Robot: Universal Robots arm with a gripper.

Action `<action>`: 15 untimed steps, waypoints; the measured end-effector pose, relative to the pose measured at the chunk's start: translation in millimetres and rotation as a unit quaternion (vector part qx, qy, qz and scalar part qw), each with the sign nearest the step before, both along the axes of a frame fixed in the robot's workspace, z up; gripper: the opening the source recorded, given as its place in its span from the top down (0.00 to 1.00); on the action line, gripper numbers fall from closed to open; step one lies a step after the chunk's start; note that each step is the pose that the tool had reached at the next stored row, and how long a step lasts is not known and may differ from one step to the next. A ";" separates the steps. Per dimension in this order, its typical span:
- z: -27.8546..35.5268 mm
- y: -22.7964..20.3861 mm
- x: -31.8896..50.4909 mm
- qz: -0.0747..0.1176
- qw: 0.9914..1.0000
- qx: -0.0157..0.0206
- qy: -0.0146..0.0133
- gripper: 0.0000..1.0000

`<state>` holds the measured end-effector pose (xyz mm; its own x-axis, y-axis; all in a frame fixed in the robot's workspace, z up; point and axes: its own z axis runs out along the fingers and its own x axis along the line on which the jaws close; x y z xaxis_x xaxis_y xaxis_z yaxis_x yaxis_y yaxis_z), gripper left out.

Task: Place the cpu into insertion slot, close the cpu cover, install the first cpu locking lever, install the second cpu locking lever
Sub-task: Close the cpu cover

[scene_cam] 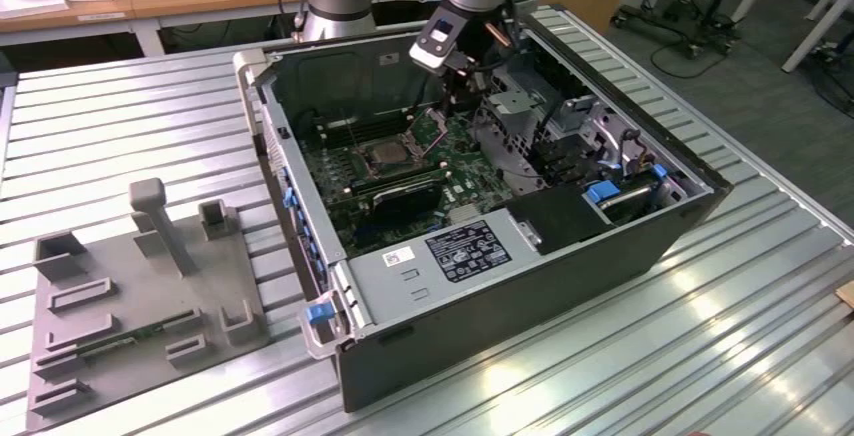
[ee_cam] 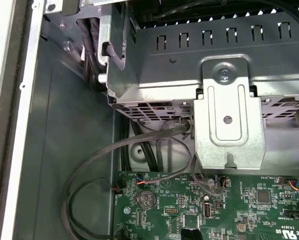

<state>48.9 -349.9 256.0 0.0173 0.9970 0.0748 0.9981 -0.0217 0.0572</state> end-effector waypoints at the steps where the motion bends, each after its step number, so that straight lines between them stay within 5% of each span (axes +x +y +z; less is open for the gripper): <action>1: -0.6 0.0 0.0 0.000 1.000 0.000 0.000 0.89; 15: -9.6 0.0 -3.6 0.000 1.000 0.000 0.000 0.89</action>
